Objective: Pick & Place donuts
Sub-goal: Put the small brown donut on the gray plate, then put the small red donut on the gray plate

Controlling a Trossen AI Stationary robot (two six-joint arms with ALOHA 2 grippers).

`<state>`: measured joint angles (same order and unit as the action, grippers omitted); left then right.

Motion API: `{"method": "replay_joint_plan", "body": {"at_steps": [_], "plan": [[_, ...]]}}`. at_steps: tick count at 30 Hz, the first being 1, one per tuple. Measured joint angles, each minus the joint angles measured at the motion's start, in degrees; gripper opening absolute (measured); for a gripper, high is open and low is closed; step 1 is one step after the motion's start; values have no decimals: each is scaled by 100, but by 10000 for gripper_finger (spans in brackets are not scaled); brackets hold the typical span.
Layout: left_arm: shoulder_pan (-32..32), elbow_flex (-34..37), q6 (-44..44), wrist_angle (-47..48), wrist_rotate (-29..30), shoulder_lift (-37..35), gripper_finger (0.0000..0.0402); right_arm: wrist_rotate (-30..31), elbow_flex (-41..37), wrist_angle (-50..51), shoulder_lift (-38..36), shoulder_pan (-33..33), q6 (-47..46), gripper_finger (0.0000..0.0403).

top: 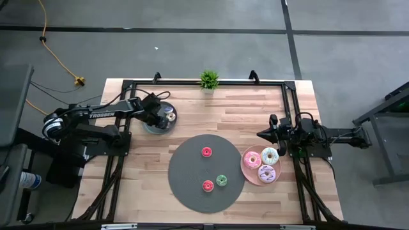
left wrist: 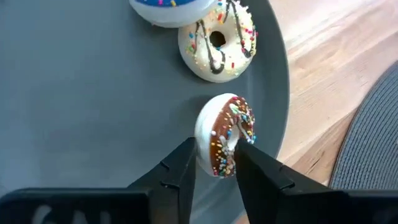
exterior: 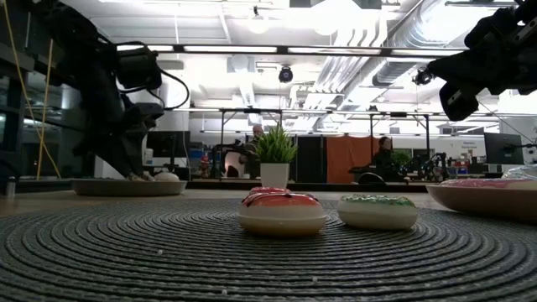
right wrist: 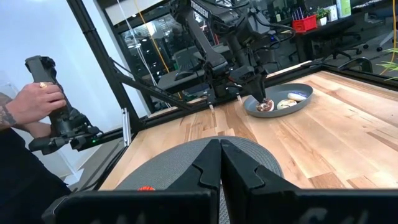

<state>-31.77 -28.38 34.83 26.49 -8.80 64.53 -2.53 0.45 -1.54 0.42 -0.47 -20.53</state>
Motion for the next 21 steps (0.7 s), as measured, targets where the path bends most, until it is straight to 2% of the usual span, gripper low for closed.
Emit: {"method": "replay_joint_plan", "body": {"at_steps": [15, 21], "plan": [[-10, 0, -128, 120, 517, 160, 198, 0, 1, 0, -1, -1, 1, 0], [-86, -2, -162, 250, 663, -392, 205, 0, 0, 0, -1, -1, 1, 0]]}}
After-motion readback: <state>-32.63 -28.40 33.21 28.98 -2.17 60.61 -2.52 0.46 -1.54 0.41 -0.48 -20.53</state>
